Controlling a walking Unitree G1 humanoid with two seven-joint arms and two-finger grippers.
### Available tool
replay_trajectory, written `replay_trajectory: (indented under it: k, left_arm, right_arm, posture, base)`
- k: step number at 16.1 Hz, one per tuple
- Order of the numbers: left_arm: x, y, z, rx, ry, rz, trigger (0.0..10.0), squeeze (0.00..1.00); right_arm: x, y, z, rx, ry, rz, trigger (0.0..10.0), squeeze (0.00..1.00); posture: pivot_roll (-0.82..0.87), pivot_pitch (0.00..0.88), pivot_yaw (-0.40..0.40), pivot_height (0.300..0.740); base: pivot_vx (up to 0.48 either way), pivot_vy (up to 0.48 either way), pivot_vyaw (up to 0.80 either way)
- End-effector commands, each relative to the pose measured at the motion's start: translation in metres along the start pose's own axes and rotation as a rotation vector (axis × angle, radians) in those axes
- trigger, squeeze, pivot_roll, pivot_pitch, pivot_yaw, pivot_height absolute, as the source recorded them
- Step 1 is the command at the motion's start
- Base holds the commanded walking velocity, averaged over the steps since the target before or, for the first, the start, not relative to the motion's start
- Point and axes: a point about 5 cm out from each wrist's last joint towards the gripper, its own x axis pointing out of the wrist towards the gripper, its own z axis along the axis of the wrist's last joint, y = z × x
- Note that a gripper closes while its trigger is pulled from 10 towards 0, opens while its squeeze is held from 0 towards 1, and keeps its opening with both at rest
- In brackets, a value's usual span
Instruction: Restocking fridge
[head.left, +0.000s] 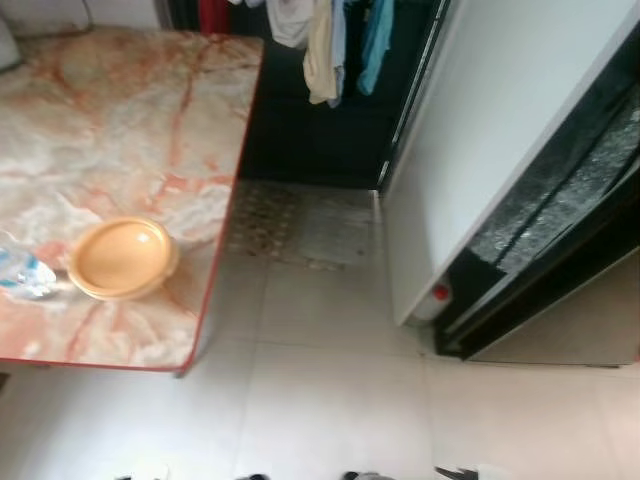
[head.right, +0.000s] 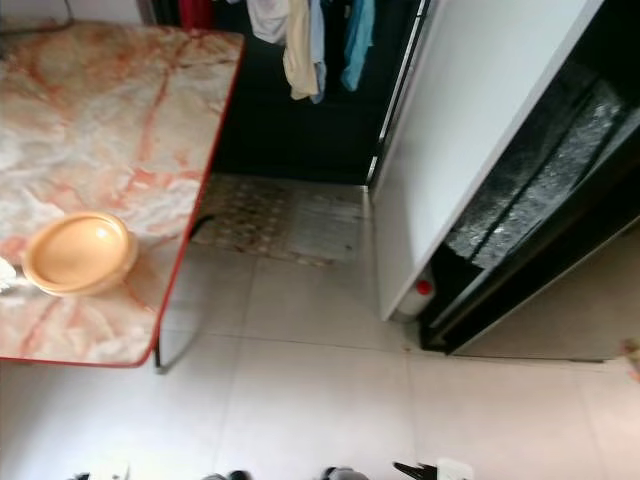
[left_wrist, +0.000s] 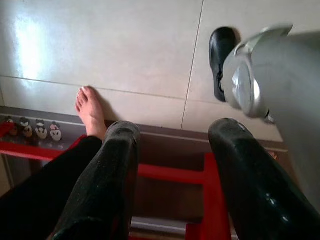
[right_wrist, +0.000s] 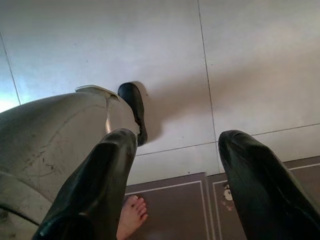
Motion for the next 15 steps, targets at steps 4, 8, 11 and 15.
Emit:
replay_trajectory:
  k: [4,8,11,15]
  left_arm:
    - [0.0,0.003,-0.004,-0.017,0.016,0.016,10.0,0.0]
    - [0.002,-0.005,0.011,-0.02,-0.004,0.005,10.0,0.0]
    - [0.002,-0.014,0.02,-0.009,-0.017,-0.022,10.0,0.0]
    - [0.003,-0.014,0.031,-0.022,-0.05,-0.018,10.0,0.0]
  right_arm:
    - [0.001,0.003,-0.003,-0.064,0.031,0.009,10.0,0.0]
    - [0.002,-0.001,0.016,-0.018,-0.029,-0.022,10.0,0.0]
    - [0.003,-0.004,0.027,0.022,-0.063,-0.022,10.0,0.0]
    - [0.004,-0.001,0.035,0.0,-0.055,-0.008,10.0,0.0]
  posture:
    - [-0.05,0.212,-0.149,0.74]
    - [-0.07,0.169,-0.061,0.74]
    - [-0.09,0.136,-0.053,0.74]
    - [-0.06,0.139,-0.063,0.74]
  base:
    - [0.0,0.0,0.0]
    - [0.0,0.0,0.0]
    - [0.0,0.0,0.0]
    - [0.0,0.0,0.0]
